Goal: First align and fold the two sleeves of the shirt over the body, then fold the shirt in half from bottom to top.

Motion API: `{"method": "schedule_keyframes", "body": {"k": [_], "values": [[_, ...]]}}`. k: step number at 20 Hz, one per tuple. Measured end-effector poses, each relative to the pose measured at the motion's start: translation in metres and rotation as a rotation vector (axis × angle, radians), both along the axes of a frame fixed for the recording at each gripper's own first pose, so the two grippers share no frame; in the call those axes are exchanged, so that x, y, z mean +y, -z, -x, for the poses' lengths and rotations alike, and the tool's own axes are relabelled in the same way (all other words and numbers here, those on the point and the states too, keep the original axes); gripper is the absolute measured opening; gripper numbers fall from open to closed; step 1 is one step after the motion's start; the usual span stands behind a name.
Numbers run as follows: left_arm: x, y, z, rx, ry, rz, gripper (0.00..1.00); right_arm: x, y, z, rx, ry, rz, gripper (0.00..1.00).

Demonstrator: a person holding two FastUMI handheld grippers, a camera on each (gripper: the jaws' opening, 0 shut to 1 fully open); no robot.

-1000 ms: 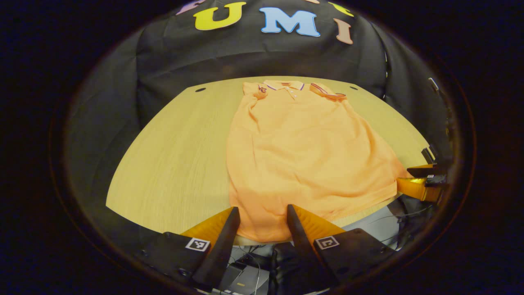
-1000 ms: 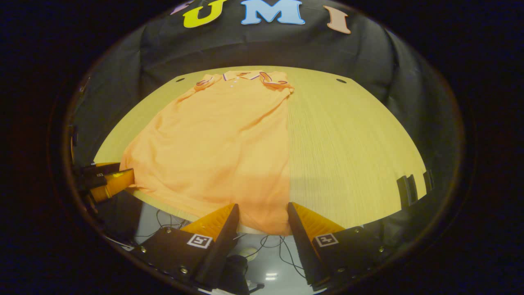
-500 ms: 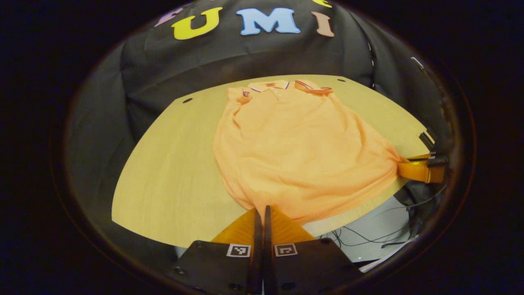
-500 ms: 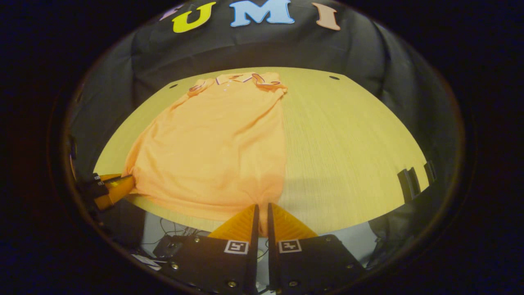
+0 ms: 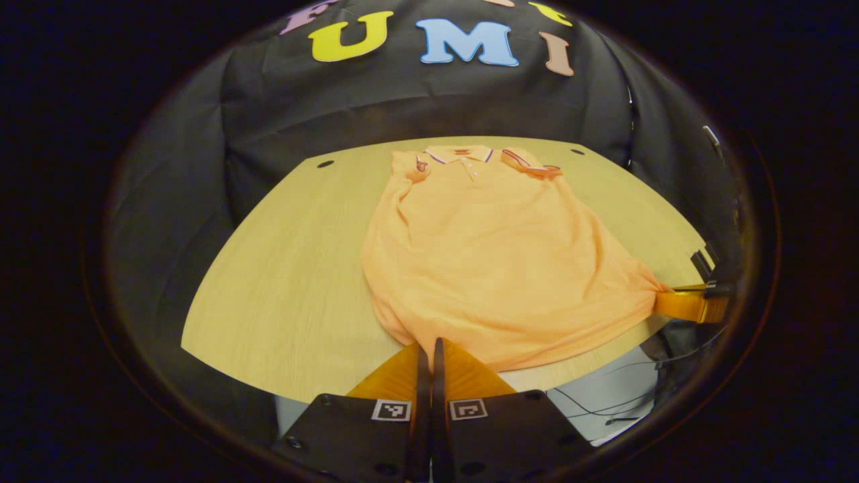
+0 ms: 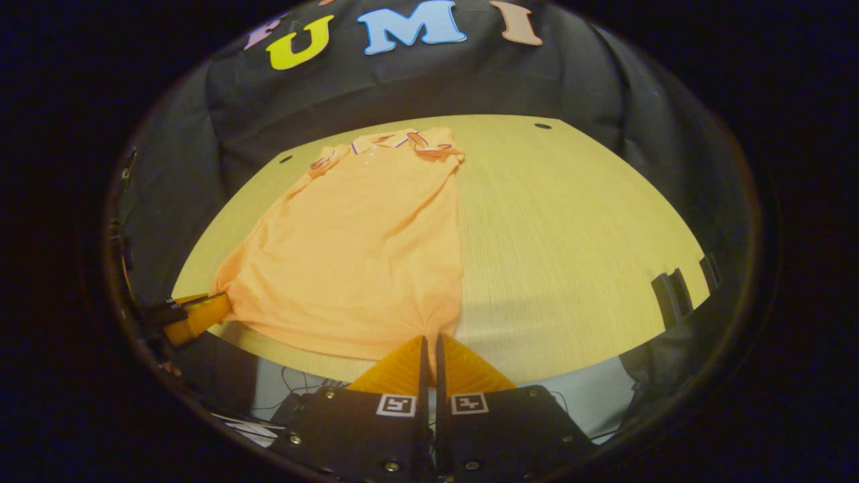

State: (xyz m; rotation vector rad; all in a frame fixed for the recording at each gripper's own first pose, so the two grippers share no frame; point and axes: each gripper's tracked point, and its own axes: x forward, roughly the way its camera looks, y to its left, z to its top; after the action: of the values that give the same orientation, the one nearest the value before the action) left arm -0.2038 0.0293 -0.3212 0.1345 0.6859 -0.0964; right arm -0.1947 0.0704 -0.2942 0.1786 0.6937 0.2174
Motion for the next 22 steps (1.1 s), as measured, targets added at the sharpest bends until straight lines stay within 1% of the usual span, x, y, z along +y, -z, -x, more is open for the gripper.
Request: {"method": "schedule_keyframes", "body": {"k": [3,6,7,8,11,13,14,15,22], "values": [[-0.007,-0.026,-0.010,-0.048,0.002,-0.002,0.07,-0.005,-0.027,-0.003,-0.044,0.001,-0.018,0.05],[-0.013,-0.050,-0.028,-0.108,0.020,-0.012,0.07,-0.010,-0.060,-0.017,-0.106,0.014,-0.034,0.05],[-0.015,-0.057,-0.035,-0.121,0.023,-0.011,0.07,-0.012,-0.070,-0.023,-0.122,0.020,-0.038,0.08],[-0.017,-0.063,-0.043,-0.132,0.027,-0.005,0.07,-0.012,-0.079,-0.029,-0.135,0.027,-0.043,0.05],[-0.017,-0.086,-0.065,-0.165,0.024,0.014,0.07,-0.012,-0.105,-0.053,-0.175,0.043,-0.062,0.05],[-0.020,-0.100,-0.082,-0.189,0.021,0.032,0.07,-0.012,-0.121,-0.070,-0.203,0.046,-0.056,0.05],[-0.021,-0.103,-0.093,-0.199,0.018,0.035,0.06,-0.012,-0.129,-0.079,-0.218,0.048,-0.051,0.01],[-0.022,-0.106,-0.103,-0.205,0.018,0.039,0.07,-0.012,-0.134,-0.090,-0.230,0.050,-0.045,0.05],[-0.028,-0.112,-0.172,-0.206,0.008,0.068,0.06,-0.006,-0.161,-0.153,-0.263,0.056,-0.004,0.05]]}}
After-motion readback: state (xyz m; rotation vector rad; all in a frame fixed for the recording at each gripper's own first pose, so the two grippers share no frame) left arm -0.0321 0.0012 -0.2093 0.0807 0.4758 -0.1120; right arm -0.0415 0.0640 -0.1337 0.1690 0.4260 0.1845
